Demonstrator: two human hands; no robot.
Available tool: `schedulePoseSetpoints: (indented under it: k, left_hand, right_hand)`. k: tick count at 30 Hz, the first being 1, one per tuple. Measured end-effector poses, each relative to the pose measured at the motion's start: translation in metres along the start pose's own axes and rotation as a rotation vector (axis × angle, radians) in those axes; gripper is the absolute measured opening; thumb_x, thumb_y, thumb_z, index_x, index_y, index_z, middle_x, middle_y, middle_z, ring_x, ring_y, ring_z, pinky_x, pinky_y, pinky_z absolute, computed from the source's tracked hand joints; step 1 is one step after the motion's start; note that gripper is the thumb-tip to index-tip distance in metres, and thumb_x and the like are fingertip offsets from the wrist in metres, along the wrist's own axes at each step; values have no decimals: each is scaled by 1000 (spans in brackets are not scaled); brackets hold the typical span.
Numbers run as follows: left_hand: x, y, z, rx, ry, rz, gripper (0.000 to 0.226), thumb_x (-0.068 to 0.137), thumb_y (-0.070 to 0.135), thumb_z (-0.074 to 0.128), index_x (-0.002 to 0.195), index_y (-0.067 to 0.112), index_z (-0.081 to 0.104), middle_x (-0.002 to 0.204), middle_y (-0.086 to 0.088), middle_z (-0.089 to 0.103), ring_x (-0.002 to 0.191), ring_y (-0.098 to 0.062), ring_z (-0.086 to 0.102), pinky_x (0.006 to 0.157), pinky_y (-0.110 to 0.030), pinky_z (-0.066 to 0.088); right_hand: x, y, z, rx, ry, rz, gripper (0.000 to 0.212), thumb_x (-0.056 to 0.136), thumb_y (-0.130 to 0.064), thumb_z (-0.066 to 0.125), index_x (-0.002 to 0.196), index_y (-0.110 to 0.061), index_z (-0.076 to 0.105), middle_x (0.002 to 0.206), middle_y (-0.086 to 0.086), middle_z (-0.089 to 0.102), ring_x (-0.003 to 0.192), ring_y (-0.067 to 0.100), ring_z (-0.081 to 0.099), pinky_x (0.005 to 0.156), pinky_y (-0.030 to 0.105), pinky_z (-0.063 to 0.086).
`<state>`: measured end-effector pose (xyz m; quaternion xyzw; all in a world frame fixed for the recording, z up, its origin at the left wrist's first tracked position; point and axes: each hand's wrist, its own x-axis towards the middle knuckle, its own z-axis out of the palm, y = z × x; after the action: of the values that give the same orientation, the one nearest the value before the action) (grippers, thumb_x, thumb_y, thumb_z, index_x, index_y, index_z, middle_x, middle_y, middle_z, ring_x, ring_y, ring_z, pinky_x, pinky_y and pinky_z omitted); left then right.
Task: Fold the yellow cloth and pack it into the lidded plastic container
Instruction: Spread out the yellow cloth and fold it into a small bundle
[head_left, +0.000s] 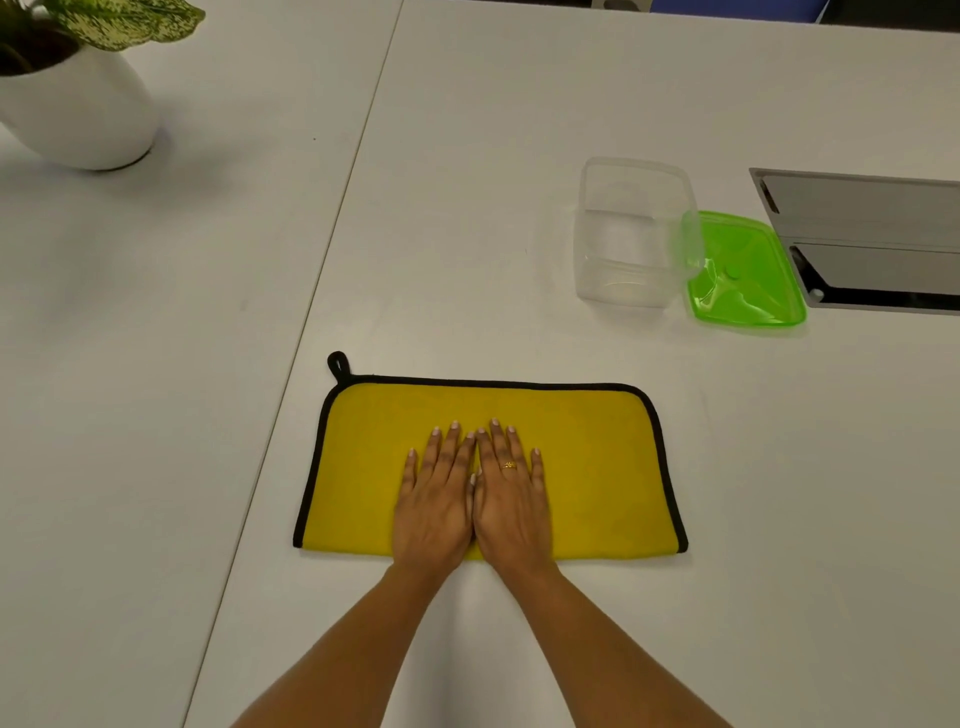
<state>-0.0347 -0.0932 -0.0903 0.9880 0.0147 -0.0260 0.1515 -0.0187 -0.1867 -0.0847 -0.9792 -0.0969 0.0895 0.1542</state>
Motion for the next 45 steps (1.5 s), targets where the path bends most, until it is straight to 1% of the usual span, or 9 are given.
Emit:
schedulePoseSetpoints:
  k: [6,11,21,26,29,32,35,41,45]
  left_hand:
    - [-2,-13,-2,5,-13,-48,56,96,45,23,146,26,7,157,3,8,145,-16,0,115,-36,-5]
    - [-15,-44,-12,12,3,-74,70,83,63,-11,143,29,-2,156,5,4,144,-16,-2,116,-38,0]
    - [-40,-91,-30,-4,-2,-153,84,76,71,-14,144,23,-2,157,3,4,143,-12,-2,118,-42,2]
    - [-43,-96,-32,-17,-49,-156,93,70,75,-18,143,19,-8,157,1,-2,143,-12,-6,119,-43,2]
    - [-43,-95,-34,-24,-74,-158,98,65,78,-22,142,17,-11,158,0,-4,144,-14,-7,119,-43,1]
    - [-43,-91,-39,0,-99,-166,105,58,78,-29,141,16,-13,158,-2,-8,145,-17,-9,118,-42,-4]
    - [-46,-84,-41,22,-100,-190,112,53,76,-36,144,17,-9,158,-5,-8,146,-20,-8,117,-40,-6]
    - [-58,-77,-42,11,-112,-219,119,48,76,-38,146,17,-5,158,-7,-7,146,-21,-5,118,-39,-2]
    - [-61,-80,-44,15,-137,-214,123,45,78,-38,145,15,-7,158,-7,-8,146,-21,-4,119,-40,1]
  right_hand:
    - [-6,19,-3,7,51,-1,53,99,-37,23,146,-23,5,158,-2,6,146,18,-1,115,36,-9]
    - [-19,57,-14,-14,80,39,58,95,-47,31,146,-25,13,156,-4,13,145,15,5,117,37,3]
    - [-48,116,-37,-52,128,194,69,85,-59,12,145,-24,18,156,0,17,145,20,15,116,45,14]
    - [-55,119,-43,-41,134,249,87,80,-67,-13,144,-20,22,155,4,22,143,25,21,115,47,19]
    - [-55,121,-46,57,138,300,68,91,-57,16,145,-15,22,154,8,24,142,28,22,116,45,21]
    - [-58,118,-53,163,215,434,58,92,-35,48,139,-6,33,143,19,41,131,33,38,105,45,37]
    - [-61,116,-60,187,252,574,53,89,-33,57,130,-3,43,128,22,51,117,36,46,89,48,45]
    - [-55,119,-70,507,156,832,60,79,-28,71,122,4,44,123,25,53,113,39,50,89,45,46]
    - [-48,125,-79,645,49,833,48,81,-22,70,115,9,54,118,25,60,107,39,56,86,41,48]
